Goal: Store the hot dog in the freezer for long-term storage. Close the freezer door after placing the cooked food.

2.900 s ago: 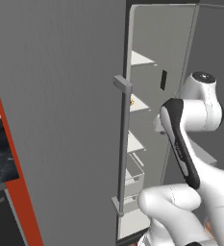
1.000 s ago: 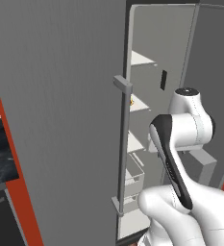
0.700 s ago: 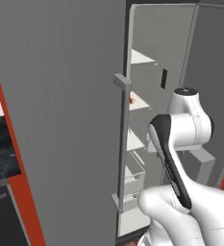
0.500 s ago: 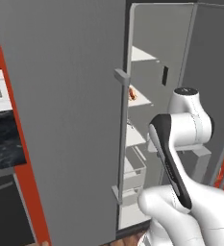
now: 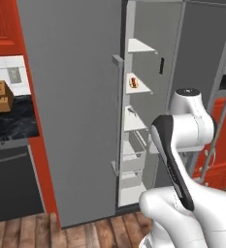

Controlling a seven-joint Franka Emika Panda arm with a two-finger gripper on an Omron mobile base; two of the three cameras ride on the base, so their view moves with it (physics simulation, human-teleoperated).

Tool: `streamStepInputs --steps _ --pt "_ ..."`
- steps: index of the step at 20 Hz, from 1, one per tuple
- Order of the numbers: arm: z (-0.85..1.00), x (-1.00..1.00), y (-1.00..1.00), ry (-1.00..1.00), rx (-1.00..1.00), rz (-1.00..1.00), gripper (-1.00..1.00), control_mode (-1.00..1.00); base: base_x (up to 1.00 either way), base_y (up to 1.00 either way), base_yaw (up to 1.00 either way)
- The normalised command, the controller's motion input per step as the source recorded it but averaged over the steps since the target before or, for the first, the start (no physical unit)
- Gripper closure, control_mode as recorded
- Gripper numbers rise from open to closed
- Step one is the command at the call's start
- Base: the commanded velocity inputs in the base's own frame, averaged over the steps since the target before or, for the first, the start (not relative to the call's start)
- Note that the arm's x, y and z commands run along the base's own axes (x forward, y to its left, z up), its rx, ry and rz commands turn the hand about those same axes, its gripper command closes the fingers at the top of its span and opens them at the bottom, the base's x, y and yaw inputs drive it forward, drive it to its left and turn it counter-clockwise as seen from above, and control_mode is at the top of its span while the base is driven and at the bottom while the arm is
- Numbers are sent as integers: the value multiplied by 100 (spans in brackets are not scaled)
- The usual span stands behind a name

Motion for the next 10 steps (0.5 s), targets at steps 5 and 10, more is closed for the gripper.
streamStepInputs --steps 5,10 --pt "0 0 0 0 0 0 -100 100 -15 -35 10" --pt "0 0 0 0 0 0 -100 100 0 -66 18"
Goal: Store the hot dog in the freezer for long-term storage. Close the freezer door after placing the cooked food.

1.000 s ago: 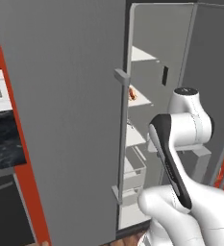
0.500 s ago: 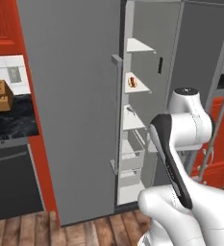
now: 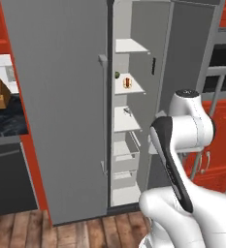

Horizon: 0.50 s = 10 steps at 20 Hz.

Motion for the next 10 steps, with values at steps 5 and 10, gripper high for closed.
streamStepInputs --steps 5,10 --pt "0 0 0 0 0 0 -100 100 0 -32 9" --pt "0 0 0 0 0 0 -100 100 0 1 0"
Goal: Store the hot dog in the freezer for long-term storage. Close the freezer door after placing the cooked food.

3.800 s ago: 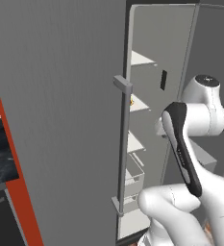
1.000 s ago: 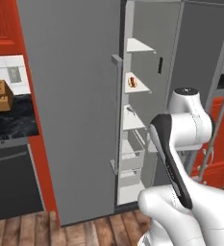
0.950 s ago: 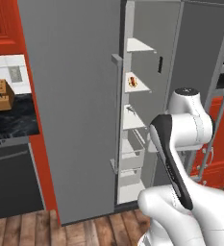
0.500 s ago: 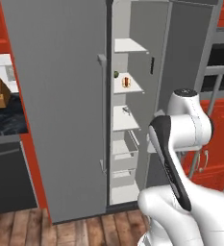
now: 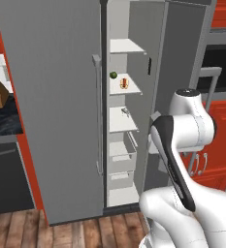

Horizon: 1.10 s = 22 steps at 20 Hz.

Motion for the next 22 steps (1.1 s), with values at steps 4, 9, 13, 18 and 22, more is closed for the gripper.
streamStepInputs --steps 4,9,13,18,22 --pt "0 0 0 0 0 0 -100 100 0 0 0" --pt "0 0 0 0 0 0 -100 100 0 0 0" --pt "0 0 0 0 0 0 -100 100 0 0 0" --pt "0 8 -12 -3 1 3 -100 -100 0 0 0" --pt "0 13 -84 -17 16 7 -100 -100 0 0 0"
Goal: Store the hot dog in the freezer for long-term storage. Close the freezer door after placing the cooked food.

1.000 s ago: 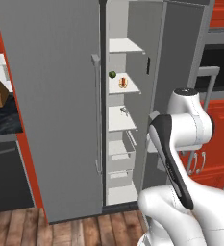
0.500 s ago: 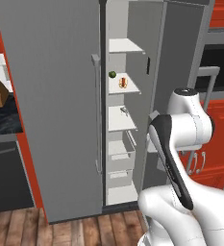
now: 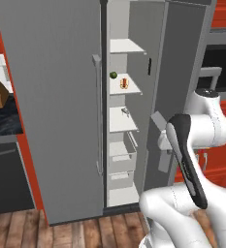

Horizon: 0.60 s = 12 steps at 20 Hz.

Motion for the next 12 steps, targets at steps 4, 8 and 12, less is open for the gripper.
streamStepInputs --steps 4,8,12 --pt "0 14 -100 -18 31 15 -100 -100 0 0 0" --pt "0 9 -100 -21 30 16 -100 -100 0 0 0" --pt "0 26 -88 -11 25 12 -100 -100 0 0 0"
